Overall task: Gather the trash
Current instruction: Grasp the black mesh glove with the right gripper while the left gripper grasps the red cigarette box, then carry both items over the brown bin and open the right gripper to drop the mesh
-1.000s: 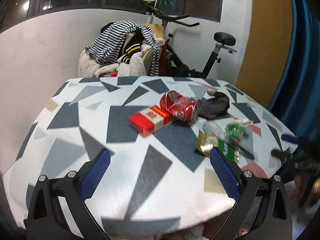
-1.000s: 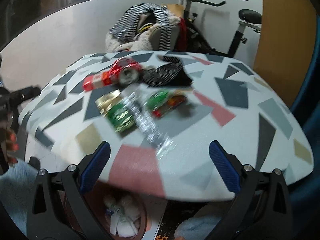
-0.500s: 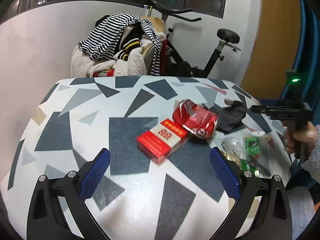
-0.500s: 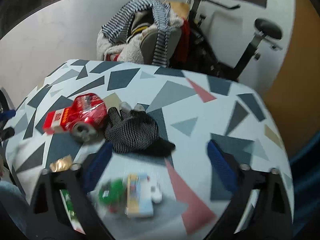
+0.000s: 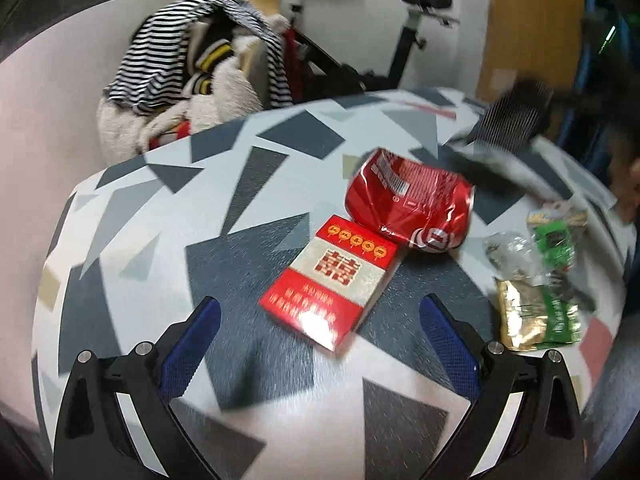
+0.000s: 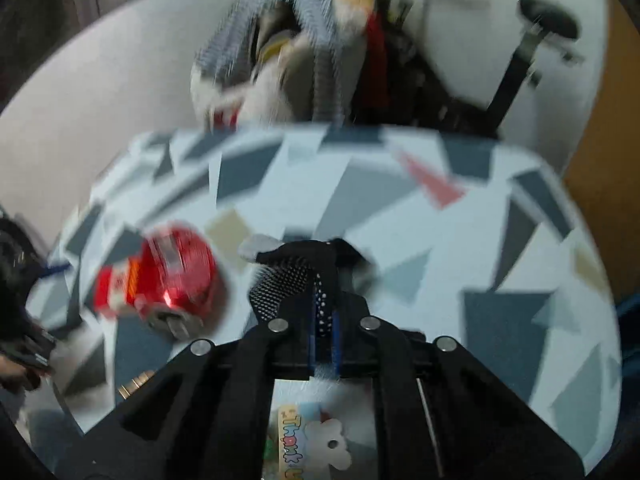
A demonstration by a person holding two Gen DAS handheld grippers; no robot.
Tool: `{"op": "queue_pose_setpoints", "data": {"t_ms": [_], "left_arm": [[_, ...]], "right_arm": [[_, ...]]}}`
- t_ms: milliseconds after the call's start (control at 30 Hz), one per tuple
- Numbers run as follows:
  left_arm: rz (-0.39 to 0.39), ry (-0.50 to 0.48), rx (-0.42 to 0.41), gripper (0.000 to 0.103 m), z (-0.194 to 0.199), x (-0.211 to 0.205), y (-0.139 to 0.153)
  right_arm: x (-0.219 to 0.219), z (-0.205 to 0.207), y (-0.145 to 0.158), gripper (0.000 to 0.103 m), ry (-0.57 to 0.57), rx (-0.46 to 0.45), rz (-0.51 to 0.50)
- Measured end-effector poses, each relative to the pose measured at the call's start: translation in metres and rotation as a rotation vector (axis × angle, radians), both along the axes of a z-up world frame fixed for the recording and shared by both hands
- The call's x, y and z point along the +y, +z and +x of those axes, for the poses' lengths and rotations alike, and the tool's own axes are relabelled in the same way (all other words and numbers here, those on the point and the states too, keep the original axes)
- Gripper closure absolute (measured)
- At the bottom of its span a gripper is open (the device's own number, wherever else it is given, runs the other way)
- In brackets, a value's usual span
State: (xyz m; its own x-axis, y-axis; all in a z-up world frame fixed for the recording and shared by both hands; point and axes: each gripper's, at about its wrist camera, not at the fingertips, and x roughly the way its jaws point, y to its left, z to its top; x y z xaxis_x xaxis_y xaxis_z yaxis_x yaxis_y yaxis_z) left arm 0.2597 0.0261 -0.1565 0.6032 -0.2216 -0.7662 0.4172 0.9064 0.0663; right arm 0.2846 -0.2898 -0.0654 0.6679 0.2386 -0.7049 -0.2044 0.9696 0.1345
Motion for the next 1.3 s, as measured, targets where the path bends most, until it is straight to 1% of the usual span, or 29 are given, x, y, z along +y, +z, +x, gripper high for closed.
{"op": "queue_pose_setpoints", "data": {"t_ms": [67, 133, 200, 233, 267, 300, 400, 467, 533, 567, 633, 767, 867, 967, 1000, 1067, 1167, 1267, 1300], "left_arm": [[0.034, -0.024, 0.023, 0.006, 0.011, -0.008, -0.006], [0.079, -0.04, 0.051, 0.006, 0.023, -0.017, -0.013], [0.103, -0.042, 0.076, 0.006, 0.03, -0.021, -0.02], [0.105, -0.037, 0.097, 0.015, 0.035, -0.021, -0.023], [0.094, -0.04, 0.118, 0.029, 0.037, -0.021, -0.025], [0.082, -0.038, 0.13, 0.031, 0.037, -0.019, -0.024], [0.028, -0.028, 0.129, 0.039, 0.032, -0.012, -0.017], [0.005, 0.031, 0.113, 0.041, 0.026, -0.002, -0.01], [-0.054, 0.102, 0.086, 0.042, 0.018, 0.011, 0.004], [-0.074, 0.118, 0.074, 0.042, 0.015, 0.014, 0.01], [-0.121, 0.154, 0.026, 0.043, 0.0, 0.02, 0.029], [-0.196, 0.182, -0.038, 0.043, -0.03, 0.021, 0.058], [-0.252, 0.178, -0.08, 0.043, -0.06, 0.018, 0.079], [-0.295, 0.173, -0.11, 0.043, -0.09, 0.015, 0.092], [-0.304, 0.171, -0.115, 0.043, -0.098, 0.014, 0.094], [-0.319, 0.162, -0.124, 0.043, -0.117, 0.012, 0.099], [-0.347, 0.139, -0.118, 0.043, -0.146, 0.011, 0.1], [-0.353, 0.134, -0.125, 0.043, -0.17, 0.012, 0.102], [-0.355, 0.134, -0.128, 0.043, -0.176, 0.012, 0.102]], "right_arm": [[-0.006, -0.012, 0.024, 0.094, -0.01, -0.072, -0.008], [-0.009, -0.017, 0.032, 0.094, -0.005, -0.091, -0.012], [-0.012, -0.025, 0.04, 0.094, 0.006, -0.103, -0.016], [-0.014, -0.022, 0.043, 0.094, 0.011, -0.105, -0.016], [-0.017, -0.021, 0.046, 0.094, 0.021, -0.109, -0.017], [-0.018, -0.023, 0.048, 0.094, 0.031, -0.116, -0.022], [-0.018, -0.032, 0.053, 0.094, 0.061, -0.149, -0.039], [-0.018, -0.04, 0.055, 0.094, 0.075, -0.16, -0.032], [-0.016, -0.049, 0.055, 0.094, 0.079, -0.166, -0.03], [-0.015, -0.052, 0.056, 0.094, 0.081, -0.167, -0.027], [-0.012, -0.058, 0.057, 0.094, 0.085, -0.166, -0.022], [-0.008, -0.076, 0.062, 0.094, 0.098, -0.175, -0.008], [-0.006, -0.086, 0.063, 0.094, 0.103, -0.175, -0.002], [-0.005, -0.103, 0.066, 0.094, 0.111, -0.173, 0.013], [-0.004, -0.115, 0.067, 0.094, 0.117, -0.173, 0.026], [-0.003, -0.123, 0.068, 0.094, 0.124, -0.174, 0.031], [0.003, -0.151, 0.066, 0.094, 0.162, -0.167, 0.045], [0.004, -0.168, 0.066, 0.093, 0.188, -0.159, 0.06], [0.006, -0.179, 0.065, 0.093, 0.208, -0.152, 0.073]]}}
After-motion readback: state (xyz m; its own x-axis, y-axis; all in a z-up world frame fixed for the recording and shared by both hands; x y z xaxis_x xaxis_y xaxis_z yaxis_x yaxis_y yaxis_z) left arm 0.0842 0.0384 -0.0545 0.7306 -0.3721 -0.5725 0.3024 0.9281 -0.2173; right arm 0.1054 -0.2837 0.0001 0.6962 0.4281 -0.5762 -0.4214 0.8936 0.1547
